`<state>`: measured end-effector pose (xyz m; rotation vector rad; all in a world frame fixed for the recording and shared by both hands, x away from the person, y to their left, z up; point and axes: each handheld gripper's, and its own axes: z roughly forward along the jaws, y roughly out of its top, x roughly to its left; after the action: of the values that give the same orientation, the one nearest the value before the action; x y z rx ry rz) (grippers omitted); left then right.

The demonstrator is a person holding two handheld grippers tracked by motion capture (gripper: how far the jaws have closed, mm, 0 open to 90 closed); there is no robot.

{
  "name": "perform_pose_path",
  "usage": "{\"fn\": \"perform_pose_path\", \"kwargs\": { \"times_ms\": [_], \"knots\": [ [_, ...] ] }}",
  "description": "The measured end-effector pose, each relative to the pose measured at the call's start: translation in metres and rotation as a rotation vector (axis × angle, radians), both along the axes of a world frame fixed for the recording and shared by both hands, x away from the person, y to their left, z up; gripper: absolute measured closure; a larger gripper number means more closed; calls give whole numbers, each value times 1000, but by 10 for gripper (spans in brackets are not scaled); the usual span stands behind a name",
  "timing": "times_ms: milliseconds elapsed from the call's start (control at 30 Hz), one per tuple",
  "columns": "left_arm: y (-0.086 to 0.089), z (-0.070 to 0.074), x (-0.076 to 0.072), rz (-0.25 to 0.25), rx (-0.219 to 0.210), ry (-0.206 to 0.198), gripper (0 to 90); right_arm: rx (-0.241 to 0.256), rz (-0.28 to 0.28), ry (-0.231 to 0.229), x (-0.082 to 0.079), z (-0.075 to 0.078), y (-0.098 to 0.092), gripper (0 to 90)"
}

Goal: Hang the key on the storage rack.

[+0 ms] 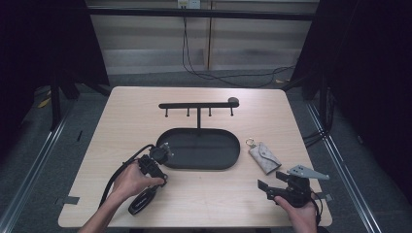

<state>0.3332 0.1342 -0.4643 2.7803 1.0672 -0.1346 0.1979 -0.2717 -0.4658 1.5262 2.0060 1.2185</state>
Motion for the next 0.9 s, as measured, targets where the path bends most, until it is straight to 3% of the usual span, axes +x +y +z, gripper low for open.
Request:
{"fn": "perform_pose_path", "kwargs": {
  "times_ms": [167,333,733,900],
  "knots": [
    [-3,0,-3,-5,26,-30,659,-5,4,5,0,0,1,172],
    [-12,0,-8,-15,87,-66,670,-9,7,8,0,0,1,176],
    [-13,0,-7,6,89,-55,704,-15,9,16,1,-1,2,189],
    [-10,0,-4,11,70,-34,705,-14,7,18,1,-2,2,189]
  ]
}}
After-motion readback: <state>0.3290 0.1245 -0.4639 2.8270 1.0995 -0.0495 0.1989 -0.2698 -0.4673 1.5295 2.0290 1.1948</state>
